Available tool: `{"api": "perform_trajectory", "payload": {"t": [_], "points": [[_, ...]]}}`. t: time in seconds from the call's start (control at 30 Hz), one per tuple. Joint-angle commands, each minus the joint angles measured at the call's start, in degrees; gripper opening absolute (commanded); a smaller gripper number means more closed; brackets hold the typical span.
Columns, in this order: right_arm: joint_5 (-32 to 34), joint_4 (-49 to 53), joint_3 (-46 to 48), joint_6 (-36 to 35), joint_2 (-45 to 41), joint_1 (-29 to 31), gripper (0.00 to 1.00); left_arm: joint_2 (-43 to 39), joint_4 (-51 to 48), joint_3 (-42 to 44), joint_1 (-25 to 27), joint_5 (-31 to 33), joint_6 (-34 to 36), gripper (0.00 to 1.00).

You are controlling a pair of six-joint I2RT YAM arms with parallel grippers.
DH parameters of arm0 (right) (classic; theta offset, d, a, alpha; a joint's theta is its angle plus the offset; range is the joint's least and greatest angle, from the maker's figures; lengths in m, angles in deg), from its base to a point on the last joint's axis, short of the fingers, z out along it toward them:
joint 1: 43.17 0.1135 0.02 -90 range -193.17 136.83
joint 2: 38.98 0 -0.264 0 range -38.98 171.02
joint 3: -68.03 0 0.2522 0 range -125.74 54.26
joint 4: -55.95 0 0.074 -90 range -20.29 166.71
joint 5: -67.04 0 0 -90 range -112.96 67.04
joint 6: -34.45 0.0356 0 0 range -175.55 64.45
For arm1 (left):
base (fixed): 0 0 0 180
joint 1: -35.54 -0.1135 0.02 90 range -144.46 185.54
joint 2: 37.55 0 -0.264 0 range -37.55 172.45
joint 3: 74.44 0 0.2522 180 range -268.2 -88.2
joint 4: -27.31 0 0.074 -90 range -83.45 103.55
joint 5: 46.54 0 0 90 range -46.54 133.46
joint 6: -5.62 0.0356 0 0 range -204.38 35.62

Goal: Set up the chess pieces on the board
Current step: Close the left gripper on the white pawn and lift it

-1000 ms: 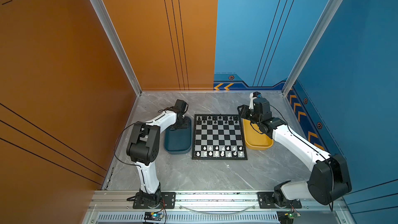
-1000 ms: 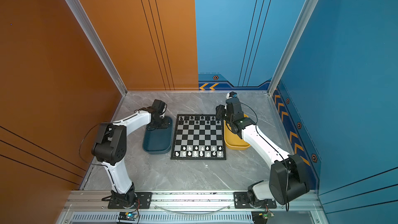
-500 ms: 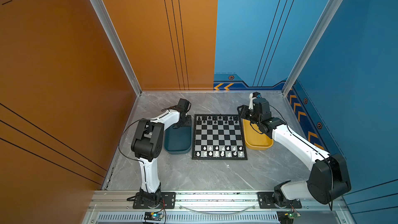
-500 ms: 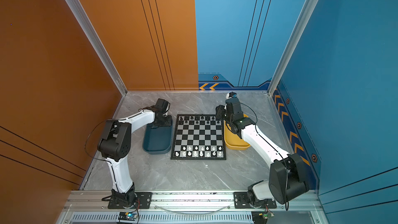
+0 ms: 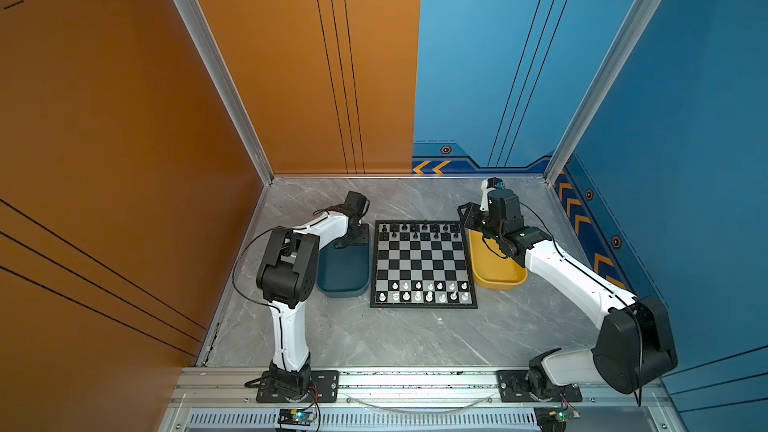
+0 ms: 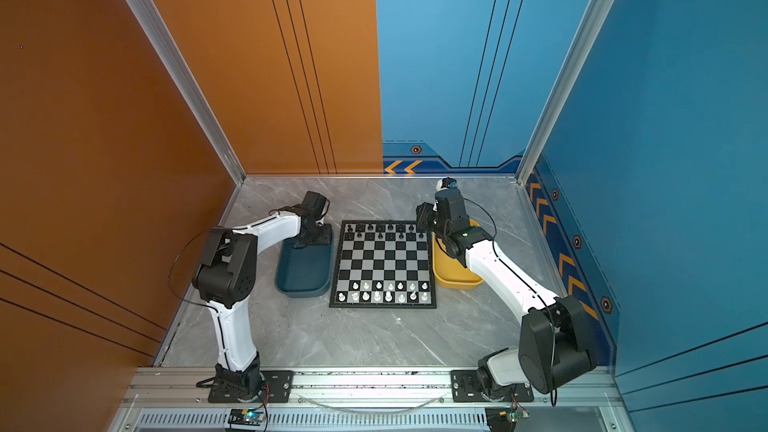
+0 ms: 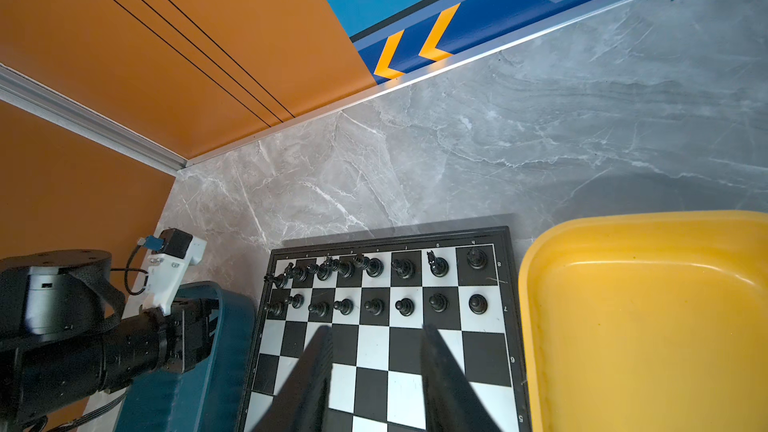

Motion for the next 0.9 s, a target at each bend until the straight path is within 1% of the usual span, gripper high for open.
{"api": "perform_trajectory", "payload": {"t": [0.0,0.2,0.57,0.73,0.87], "points": [[-0.58,0.06,-0.42,-0.72,-0.4,-0.3,0.37,1.21,-2.01,-0.8,0.34,0.72,0.5,0.28],[-0.53,0.09,-0.39,-0.72,-0.57,-0.3,0.37,1.54,-2.02,-0.8,0.33,0.34,0.32,0.25],[-0.49,0.09,-0.31,-0.72,-0.61,-0.3,0.37,0.79,-1.93,0.38,0.34,-1.25,-0.38,0.12],[-0.84,-0.05,-0.46,-0.54,-0.48,-0.3,0.37,-2.05,-1.39,1.4,0.34,-3.27,-0.84,0.08],[-1.02,0.03,-0.53,-0.54,-0.48,-0.16,0.37,-6.3,1.8,4.55,0.17,-7.28,-1.52,0.08]]}}
